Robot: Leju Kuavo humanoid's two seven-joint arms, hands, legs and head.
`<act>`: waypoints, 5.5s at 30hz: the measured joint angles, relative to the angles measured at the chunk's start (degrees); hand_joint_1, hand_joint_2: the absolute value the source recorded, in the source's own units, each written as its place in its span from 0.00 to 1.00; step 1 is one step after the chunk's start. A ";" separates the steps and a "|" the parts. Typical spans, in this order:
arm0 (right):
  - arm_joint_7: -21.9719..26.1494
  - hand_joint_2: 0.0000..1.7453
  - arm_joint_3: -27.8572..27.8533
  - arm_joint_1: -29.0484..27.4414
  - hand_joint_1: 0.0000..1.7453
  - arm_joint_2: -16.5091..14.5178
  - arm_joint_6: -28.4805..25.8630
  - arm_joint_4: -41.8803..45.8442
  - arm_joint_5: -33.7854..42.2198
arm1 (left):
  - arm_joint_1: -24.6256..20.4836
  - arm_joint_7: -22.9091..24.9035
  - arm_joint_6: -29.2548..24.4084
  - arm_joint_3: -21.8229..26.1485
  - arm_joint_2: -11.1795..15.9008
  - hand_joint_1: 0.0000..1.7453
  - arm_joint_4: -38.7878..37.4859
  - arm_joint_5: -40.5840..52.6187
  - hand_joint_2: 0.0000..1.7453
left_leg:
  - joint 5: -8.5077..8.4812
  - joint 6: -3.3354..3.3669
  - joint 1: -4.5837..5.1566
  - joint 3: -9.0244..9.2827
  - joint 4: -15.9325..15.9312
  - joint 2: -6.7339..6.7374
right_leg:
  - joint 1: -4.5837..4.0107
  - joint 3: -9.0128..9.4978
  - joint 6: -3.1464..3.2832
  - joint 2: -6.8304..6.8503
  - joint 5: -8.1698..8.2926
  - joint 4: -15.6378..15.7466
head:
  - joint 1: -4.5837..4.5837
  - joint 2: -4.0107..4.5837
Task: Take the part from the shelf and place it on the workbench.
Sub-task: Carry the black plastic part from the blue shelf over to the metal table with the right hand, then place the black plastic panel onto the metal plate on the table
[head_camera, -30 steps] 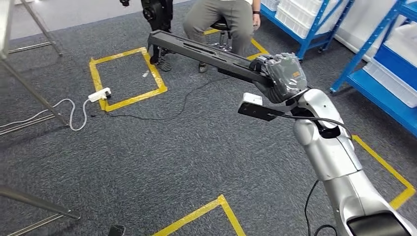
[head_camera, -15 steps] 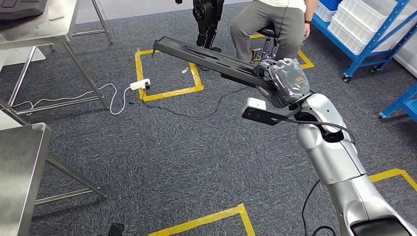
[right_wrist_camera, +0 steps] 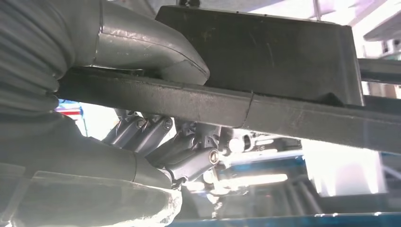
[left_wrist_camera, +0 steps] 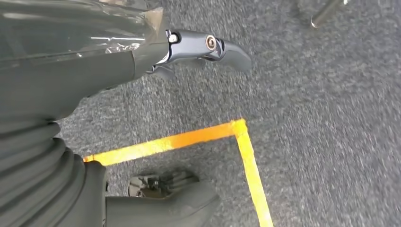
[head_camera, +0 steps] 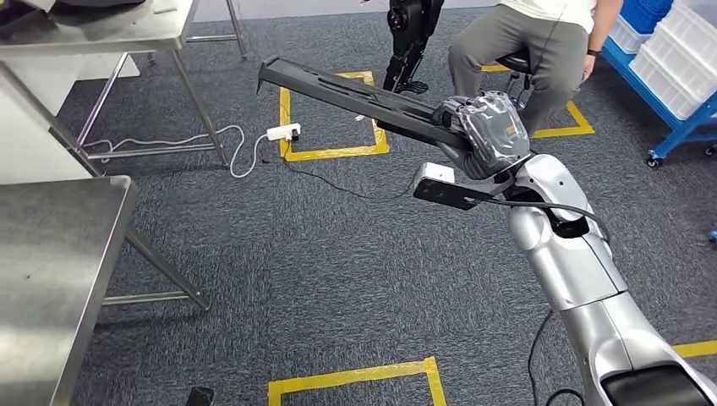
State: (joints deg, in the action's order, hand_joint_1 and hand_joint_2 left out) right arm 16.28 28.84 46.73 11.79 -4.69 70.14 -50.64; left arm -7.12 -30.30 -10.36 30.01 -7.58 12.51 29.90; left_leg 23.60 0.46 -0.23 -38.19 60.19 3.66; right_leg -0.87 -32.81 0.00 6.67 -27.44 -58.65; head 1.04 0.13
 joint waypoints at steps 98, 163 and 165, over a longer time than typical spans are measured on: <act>1.38 1.00 2.39 5.47 1.00 -5.62 -3.51 -15.16 -0.57 | 1.85 33.08 5.87 -1.21 3.86 0.00 -0.88 9.64 1.00 | -0.89 3.14 -0.03 2.01 -2.75 -3.94 | 0.79 -4.68 -0.22 -5.30 -4.13 -9.59 | 0.40 0.00; -1.67 0.50 1.45 16.81 0.50 -6.30 -8.73 -47.90 -15.07 | 1.17 -7.26 10.50 11.69 1.20 0.00 -0.49 -0.11 1.00 | -1.03 3.24 0.19 0.80 -1.93 -6.61 | 1.55 -8.23 -2.39 -6.47 -4.03 -14.24 | 0.57 0.00; -3.52 0.00 1.45 17.28 0.00 -5.45 -8.91 -48.22 -16.30 | 1.31 -7.22 10.68 11.74 1.13 0.00 -0.49 -0.08 1.00 | -0.89 3.01 0.16 0.78 -1.71 -7.53 | 1.87 -5.27 -3.35 -6.59 -0.45 -6.52 | 0.52 0.00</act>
State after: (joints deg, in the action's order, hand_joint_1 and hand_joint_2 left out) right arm 12.76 30.29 64.01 6.34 -13.60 21.92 -66.94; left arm -5.82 -37.52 0.32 41.75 -6.45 12.02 29.82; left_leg 22.71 3.47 -0.07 -37.41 58.48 -3.87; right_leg 1.00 -38.07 -3.35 0.08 -27.89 -65.17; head 1.56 0.13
